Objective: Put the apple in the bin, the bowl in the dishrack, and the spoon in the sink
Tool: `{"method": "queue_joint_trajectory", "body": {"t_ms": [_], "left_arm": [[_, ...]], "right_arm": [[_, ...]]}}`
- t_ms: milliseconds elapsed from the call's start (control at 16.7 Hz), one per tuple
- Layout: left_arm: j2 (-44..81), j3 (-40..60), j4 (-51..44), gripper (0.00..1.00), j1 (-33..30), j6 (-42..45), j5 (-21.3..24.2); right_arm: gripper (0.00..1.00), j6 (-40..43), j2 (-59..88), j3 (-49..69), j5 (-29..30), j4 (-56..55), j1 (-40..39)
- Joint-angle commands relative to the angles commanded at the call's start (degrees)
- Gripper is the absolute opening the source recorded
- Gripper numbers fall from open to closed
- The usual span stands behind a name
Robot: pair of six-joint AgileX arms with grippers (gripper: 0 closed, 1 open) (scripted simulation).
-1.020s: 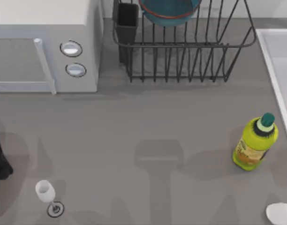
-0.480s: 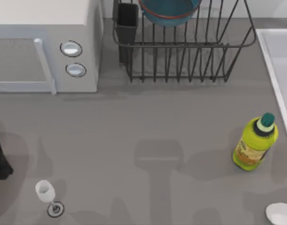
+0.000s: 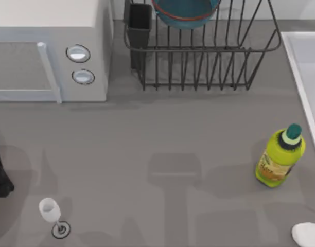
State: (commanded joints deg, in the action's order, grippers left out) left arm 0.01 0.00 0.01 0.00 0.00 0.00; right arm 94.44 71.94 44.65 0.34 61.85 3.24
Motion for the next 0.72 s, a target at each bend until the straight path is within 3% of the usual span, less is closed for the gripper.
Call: {"method": "queue_joint_trajectory", "body": {"t_ms": [420, 720], "left_arm": [[0.0, 0.0, 0.0, 1.0, 0.0, 0.0, 0.0], [0.0, 0.0, 0.0, 1.0, 0.0, 0.0, 0.0]], "right_arm": [[1.0, 0.5, 0.9, -0.2, 0.0, -0.3, -0.2], [1.0, 0.4, 6.5, -6.6, 0.0, -12.5, -0.1]]}}
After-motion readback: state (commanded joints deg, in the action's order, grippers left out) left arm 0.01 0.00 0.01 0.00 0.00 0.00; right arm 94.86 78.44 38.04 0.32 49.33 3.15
